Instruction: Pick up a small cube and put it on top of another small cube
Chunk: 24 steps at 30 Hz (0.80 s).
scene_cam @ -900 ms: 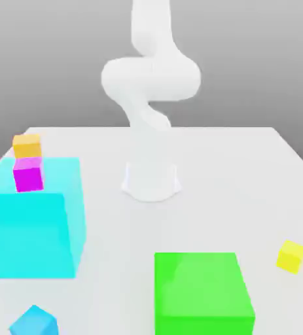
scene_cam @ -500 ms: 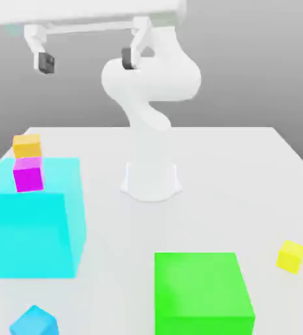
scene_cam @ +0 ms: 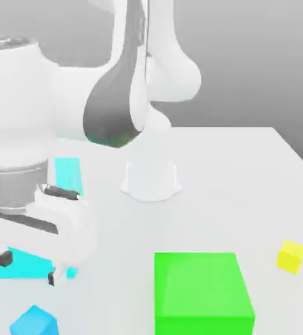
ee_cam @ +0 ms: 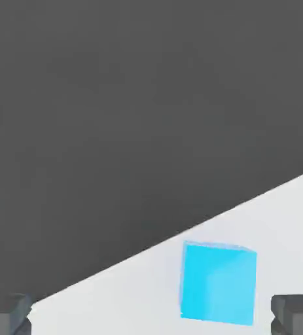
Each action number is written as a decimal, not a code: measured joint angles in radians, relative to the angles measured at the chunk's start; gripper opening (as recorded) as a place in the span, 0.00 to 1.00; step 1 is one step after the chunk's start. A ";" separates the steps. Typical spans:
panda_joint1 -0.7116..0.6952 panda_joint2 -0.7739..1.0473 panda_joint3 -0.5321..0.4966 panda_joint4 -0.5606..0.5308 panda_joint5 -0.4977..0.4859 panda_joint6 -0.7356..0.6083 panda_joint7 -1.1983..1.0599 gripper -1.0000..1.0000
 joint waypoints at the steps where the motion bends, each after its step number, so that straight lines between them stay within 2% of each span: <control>1: -0.008 0.036 -0.003 0.002 0.005 0.010 0.002 0.50; 6: -0.045 0.218 0.021 0.030 0.044 0.118 -0.018 0.50; 7: -0.051 0.247 0.029 0.036 0.051 0.140 -0.023 0.00; 14: -0.051 0.250 0.029 0.036 0.053 0.143 -0.024 0.00; 24: -0.032 -0.087 -0.045 -0.044 -0.038 -0.111 0.026 0.00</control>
